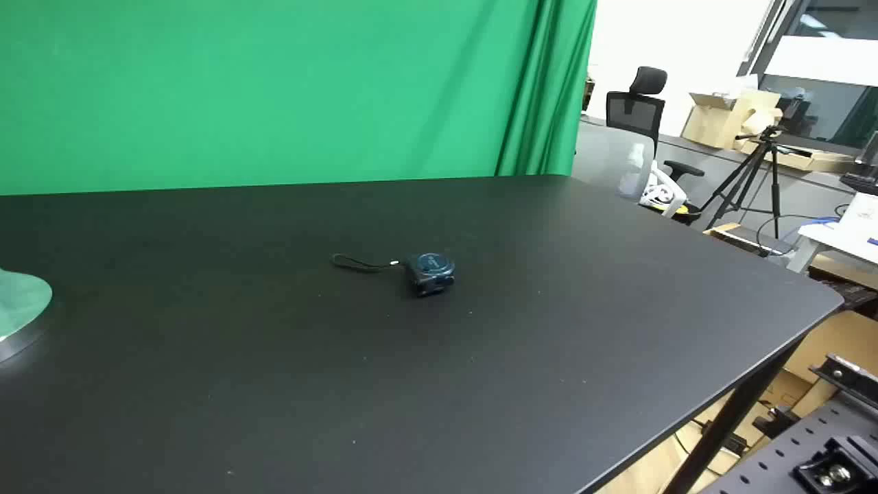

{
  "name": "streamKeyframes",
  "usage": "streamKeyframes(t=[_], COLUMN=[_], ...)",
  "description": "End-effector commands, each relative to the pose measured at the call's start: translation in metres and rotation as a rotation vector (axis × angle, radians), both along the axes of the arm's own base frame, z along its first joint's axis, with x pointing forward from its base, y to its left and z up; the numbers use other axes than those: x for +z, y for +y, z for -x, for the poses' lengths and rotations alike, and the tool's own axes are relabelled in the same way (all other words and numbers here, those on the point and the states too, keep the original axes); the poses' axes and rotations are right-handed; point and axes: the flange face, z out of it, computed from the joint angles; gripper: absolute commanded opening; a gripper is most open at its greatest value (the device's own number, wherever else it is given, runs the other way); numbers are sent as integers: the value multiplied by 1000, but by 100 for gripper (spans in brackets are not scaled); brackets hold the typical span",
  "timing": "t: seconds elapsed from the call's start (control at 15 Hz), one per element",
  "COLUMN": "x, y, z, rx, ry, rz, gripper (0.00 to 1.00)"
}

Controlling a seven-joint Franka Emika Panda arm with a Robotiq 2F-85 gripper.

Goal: Move the black measuring tape to the right

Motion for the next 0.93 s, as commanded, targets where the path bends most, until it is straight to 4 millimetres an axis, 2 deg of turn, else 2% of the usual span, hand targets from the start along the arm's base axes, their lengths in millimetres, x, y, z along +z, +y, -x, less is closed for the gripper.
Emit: streamKeyframes(t=[0.0, 0.67, 0.87], x=[0, 0, -1], y=[0, 0, -16], z=[0, 0, -15], rx=[0, 0, -30], ry=[1, 0, -45], rz=[0, 0, 65], gripper=[100, 100, 100])
